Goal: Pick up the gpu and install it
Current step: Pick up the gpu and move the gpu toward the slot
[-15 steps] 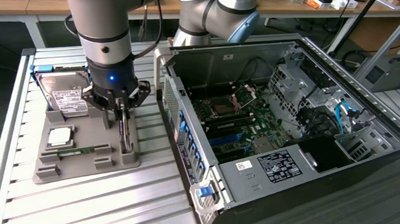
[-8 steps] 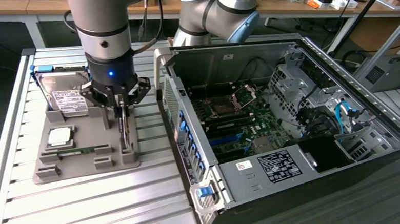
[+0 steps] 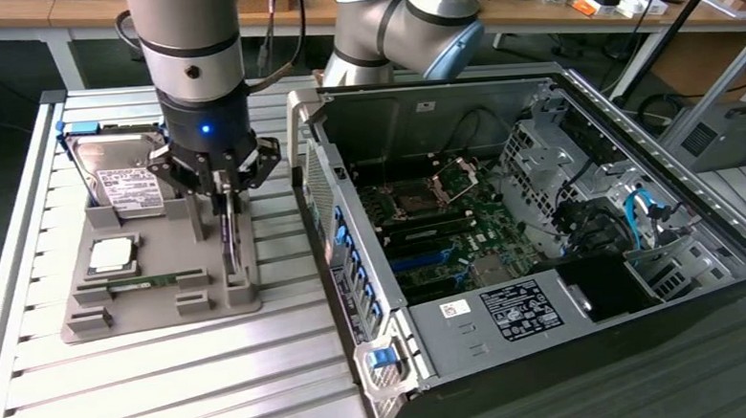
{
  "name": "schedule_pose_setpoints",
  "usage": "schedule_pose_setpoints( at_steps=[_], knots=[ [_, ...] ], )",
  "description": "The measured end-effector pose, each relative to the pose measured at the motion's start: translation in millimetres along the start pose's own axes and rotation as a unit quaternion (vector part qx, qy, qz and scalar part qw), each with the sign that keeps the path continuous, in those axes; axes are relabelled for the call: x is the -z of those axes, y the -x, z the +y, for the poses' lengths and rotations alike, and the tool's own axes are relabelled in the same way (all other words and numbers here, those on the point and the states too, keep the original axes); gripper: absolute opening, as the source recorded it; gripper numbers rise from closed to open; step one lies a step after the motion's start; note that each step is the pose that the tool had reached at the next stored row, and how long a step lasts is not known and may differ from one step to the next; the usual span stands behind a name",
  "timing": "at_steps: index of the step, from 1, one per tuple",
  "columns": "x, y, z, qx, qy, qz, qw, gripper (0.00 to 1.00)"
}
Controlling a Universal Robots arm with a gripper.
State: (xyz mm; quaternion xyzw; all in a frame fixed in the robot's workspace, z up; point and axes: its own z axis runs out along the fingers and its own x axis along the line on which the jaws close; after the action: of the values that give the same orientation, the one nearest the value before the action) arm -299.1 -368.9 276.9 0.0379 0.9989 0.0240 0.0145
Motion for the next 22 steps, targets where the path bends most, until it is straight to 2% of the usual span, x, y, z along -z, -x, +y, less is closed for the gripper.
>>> schedule_pose_setpoints(
  at_steps=[22],
  knots=[
    [27.0, 0.7, 1.3, 0.0, 0.0, 0.0, 1.0, 0.27]
  ],
)
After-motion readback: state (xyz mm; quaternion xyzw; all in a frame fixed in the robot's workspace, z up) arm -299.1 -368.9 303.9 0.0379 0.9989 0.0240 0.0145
